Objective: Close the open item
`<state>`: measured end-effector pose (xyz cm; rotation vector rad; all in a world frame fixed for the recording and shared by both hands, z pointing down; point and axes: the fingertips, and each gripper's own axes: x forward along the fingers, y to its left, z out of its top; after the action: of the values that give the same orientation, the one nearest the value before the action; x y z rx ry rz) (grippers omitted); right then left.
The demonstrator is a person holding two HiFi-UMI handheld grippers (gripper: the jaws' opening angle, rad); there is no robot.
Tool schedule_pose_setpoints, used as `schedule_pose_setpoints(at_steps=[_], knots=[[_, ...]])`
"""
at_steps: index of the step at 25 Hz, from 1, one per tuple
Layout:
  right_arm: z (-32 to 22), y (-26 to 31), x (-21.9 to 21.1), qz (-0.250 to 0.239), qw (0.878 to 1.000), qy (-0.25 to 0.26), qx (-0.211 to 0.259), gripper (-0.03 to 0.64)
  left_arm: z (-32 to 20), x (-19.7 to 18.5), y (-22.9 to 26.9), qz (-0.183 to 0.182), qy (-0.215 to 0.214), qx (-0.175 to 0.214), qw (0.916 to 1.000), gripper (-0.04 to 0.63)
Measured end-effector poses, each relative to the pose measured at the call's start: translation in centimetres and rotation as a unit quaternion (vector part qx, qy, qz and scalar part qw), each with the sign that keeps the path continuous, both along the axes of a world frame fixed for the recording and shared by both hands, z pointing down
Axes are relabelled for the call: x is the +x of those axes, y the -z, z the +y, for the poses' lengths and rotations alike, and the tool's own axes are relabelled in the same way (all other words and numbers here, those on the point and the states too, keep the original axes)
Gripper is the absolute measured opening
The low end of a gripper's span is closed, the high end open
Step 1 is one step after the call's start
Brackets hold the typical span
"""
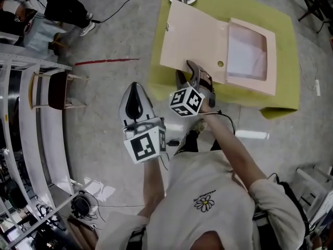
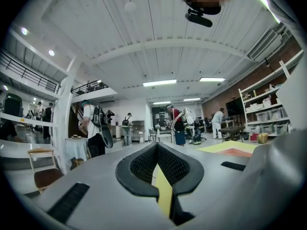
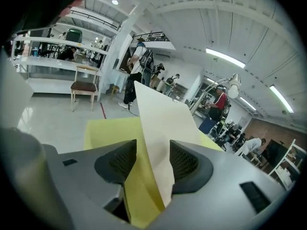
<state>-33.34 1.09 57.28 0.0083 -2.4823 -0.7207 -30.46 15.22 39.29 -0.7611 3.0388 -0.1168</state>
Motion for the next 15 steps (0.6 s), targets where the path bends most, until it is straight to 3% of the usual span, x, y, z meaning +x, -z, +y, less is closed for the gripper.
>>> schedule_pose_setpoints(at_steps=[5,12,15], knots=[[-0.3,0.7,-0.3,-0.013,1.0,-0.016,0.006,0.196,0.1,0.1,0.2,0.001,-0.005,0.003,1.0,0.014],[-1.5,2.8,0.6,-0.065,0.996,-0.053,0.006,0.061,-0.4,0.1,0.3,-0.006,-0.018,0.006,0.9998,0.014],[-2.3,4.0,0.9,-0.086,0.993,-0.078,0.014,0.037,-0.7,-0.3,0.5,-0.008,-0.027,0.017,0.9995,0.014]])
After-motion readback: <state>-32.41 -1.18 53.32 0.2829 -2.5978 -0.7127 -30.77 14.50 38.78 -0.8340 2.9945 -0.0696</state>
